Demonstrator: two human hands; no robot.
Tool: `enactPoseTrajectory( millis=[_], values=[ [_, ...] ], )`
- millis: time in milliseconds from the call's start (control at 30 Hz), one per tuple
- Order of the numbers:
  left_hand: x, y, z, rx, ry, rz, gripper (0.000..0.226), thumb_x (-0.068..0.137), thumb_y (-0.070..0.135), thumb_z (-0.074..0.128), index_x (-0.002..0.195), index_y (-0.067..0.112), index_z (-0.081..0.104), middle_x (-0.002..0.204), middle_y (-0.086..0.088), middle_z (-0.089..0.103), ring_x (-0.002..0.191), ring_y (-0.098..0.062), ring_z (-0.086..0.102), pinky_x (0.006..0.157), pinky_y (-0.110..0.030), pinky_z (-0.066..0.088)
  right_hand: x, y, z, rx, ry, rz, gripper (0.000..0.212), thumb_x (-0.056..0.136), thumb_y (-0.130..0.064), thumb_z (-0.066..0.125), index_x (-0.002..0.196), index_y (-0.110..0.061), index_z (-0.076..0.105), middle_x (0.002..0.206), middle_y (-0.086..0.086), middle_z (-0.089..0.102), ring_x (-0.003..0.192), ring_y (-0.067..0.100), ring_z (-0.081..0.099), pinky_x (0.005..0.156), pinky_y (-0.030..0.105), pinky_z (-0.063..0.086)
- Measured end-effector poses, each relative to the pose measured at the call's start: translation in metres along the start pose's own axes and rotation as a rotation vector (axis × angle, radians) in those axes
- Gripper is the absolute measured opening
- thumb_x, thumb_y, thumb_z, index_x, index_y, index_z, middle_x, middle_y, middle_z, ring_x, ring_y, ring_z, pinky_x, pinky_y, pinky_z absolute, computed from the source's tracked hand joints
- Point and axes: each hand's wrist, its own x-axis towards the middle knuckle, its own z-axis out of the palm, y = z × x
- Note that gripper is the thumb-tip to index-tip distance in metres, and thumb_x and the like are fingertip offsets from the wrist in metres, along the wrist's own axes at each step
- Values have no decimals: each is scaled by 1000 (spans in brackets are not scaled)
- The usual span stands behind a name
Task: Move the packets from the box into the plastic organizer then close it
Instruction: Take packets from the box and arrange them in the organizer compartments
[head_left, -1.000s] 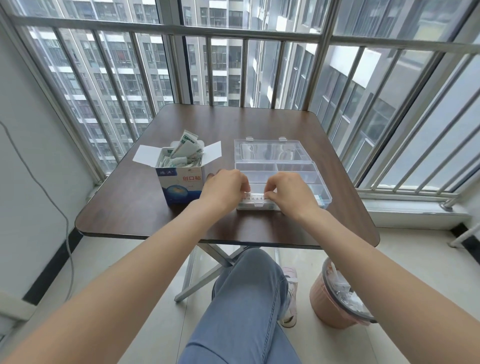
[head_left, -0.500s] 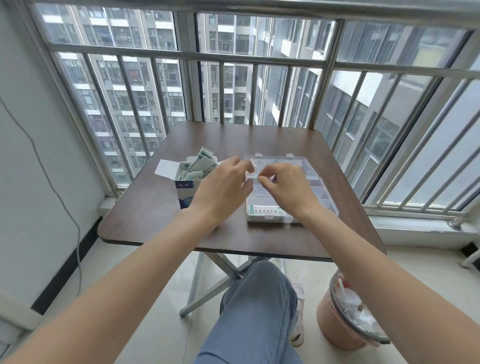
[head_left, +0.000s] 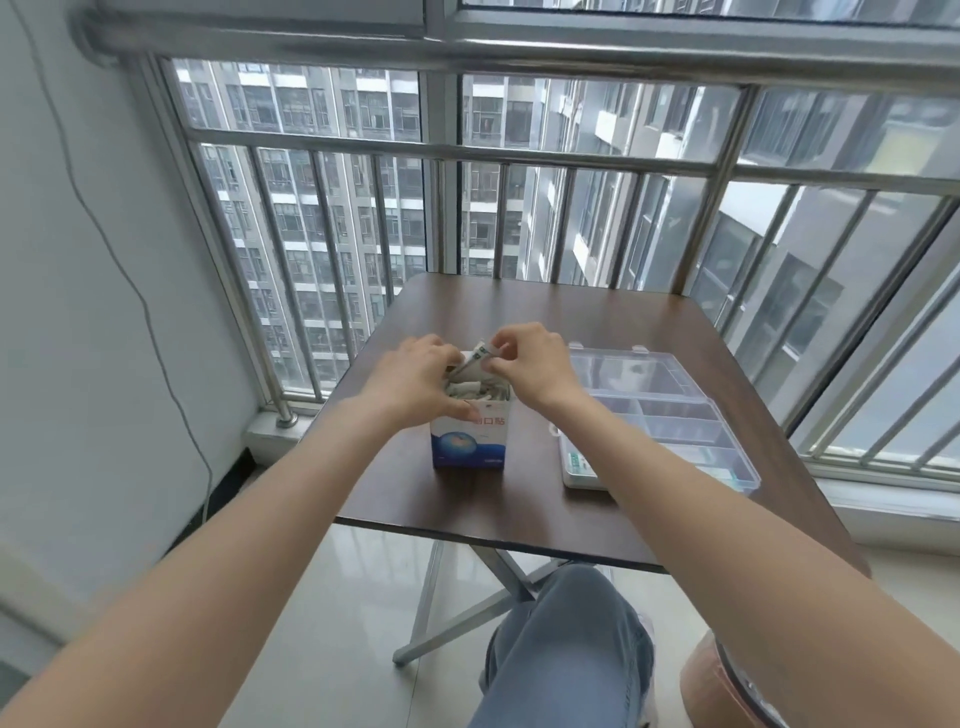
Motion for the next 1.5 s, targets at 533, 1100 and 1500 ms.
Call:
enactPoseTrajectory(
  millis=[533, 1100, 1500],
  values=[
    [-20, 44, -28, -1015, -156, 202, 42, 90, 19, 61, 131, 18, 54, 120, 0, 65, 98, -3, 60, 80, -14, 47, -42, 13, -62, 588, 12, -182, 8, 87, -1, 62, 91, -6, 67, 82, 15, 69, 75, 25, 67, 71, 37, 59],
    [-25, 122, 29, -1157, -147, 70, 20, 94, 29, 53, 94, 14, 66, 75, -1, 73, 46, -7, 48, 41, -20, 32, -95, 99, -95, 645, 104, 154, 18, 91, 0, 55, 84, -13, 65, 76, 2, 68, 55, 9, 68, 42, 13, 38],
    [-24, 113, 45, -1159, 95, -40, 11, 96, 21, 53, 89, 19, 62, 77, -6, 70, 40, -6, 48, 35, -14, 33, -83, 134, -68, 563, -37, 292, 9, 80, 3, 69, 83, -5, 67, 72, 6, 67, 65, 7, 67, 74, 20, 53]
  ],
)
